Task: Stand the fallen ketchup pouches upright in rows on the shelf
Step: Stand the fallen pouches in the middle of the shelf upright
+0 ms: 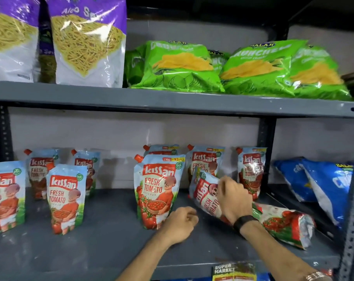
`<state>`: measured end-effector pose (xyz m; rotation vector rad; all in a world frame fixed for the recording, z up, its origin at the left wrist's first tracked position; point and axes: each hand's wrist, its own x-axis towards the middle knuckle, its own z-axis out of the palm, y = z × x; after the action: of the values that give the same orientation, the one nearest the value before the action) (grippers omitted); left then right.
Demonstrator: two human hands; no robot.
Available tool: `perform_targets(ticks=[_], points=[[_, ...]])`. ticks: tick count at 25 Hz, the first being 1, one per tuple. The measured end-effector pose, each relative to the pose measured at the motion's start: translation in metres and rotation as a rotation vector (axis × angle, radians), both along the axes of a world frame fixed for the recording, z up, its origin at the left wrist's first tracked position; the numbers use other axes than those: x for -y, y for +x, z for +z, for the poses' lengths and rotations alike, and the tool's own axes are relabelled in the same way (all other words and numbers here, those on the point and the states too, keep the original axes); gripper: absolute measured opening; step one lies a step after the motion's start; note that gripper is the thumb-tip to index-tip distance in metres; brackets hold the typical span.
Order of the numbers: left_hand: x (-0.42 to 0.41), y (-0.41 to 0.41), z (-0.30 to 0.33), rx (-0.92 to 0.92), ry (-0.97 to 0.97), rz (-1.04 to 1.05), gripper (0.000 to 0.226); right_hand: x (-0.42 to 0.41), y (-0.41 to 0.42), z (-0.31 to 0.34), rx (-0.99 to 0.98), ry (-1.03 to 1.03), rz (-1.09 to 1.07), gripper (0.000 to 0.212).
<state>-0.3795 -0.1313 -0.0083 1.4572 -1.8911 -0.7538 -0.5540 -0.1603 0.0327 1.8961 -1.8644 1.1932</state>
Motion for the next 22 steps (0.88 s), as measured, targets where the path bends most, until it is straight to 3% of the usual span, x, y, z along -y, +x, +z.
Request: perform_targets(ticks=[2,6,10,14,17,22], points=[[0.011,-0.016,0.005,-0.153,0.059,0.046,0.028,0.004,-0.008,0.009,0.273,-0.001,0.086,0.022],[0.023,-0.044,0.019,-0.705,0.203,0.086,0.022,0.008,-0.025,0.022,0.85,0.047,0.251,0.027],[0.032,-0.055,0.038,-0.768,0.038,0.178,0.018,0.019,-0.041,0.019,1.197,0.097,0.341,0.023],[0.039,-0.057,0.036,-0.605,-0.176,0.248,0.029,0.023,-0.043,0.01,1.335,0.132,0.426,0.021],[0.043,-0.053,0.027,-0.527,-0.291,0.248,0.031,0.027,-0.047,-0.01,1.269,0.202,0.484,0.02],[0.036,-0.037,0.015,-0.51,-0.13,0.064,0.024,0.028,-0.062,-0.019,1.091,0.299,0.59,0.02]])
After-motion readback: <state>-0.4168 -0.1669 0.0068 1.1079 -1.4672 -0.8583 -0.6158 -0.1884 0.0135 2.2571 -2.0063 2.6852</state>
